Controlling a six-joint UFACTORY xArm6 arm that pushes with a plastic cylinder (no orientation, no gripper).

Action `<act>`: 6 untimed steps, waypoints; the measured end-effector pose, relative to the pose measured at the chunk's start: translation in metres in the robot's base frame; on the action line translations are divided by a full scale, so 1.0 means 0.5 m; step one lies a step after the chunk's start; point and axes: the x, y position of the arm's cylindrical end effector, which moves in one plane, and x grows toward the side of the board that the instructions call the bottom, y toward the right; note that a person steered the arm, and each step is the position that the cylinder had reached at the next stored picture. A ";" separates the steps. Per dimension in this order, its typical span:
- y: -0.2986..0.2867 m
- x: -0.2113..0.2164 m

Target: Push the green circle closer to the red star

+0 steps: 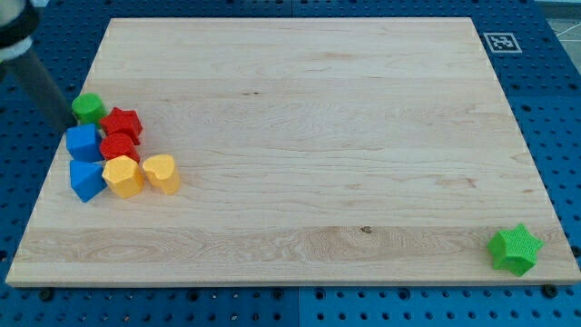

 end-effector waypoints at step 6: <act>0.056 -0.117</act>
